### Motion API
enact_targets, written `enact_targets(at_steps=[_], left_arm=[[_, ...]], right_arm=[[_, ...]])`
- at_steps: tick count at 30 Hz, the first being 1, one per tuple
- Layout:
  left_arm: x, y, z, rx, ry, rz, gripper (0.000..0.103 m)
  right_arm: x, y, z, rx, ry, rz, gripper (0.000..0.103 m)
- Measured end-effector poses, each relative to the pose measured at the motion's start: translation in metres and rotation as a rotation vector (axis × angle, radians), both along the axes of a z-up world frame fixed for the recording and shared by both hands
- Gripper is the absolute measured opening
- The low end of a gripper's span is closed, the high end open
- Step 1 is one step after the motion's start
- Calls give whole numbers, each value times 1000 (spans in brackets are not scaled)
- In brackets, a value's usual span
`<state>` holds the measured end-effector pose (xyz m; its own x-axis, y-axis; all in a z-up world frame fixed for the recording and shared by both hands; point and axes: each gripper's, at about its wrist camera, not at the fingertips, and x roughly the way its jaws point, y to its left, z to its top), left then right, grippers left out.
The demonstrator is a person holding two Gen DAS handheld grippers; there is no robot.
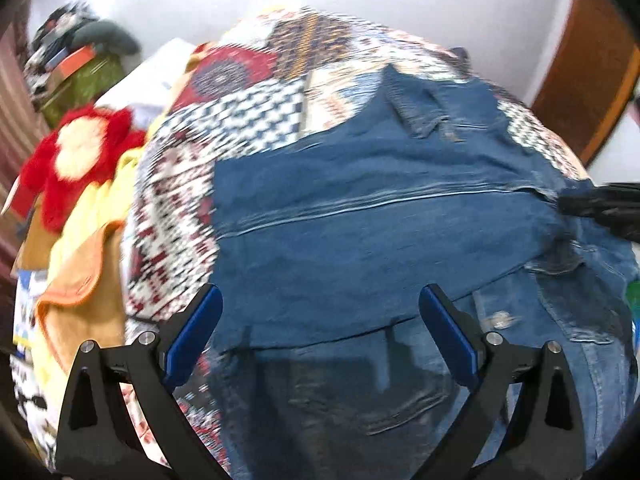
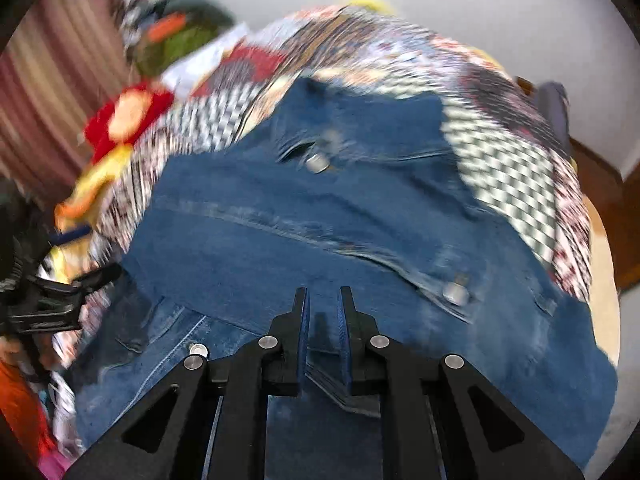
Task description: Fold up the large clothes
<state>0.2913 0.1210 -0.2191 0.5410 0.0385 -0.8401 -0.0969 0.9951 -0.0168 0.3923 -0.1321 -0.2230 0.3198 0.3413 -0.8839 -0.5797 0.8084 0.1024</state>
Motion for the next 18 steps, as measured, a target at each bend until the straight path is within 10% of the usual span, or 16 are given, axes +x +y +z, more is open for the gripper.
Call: enact_targets(at_steps=[6, 18], left_arm=[[30, -30, -33, 14, 77, -78, 100], [46, -28, -65, -85, 105, -68, 103]], right_arm=[[4, 34, -54, -185, 81, 32, 10], [-2, 10, -54, -294, -33, 41, 10]])
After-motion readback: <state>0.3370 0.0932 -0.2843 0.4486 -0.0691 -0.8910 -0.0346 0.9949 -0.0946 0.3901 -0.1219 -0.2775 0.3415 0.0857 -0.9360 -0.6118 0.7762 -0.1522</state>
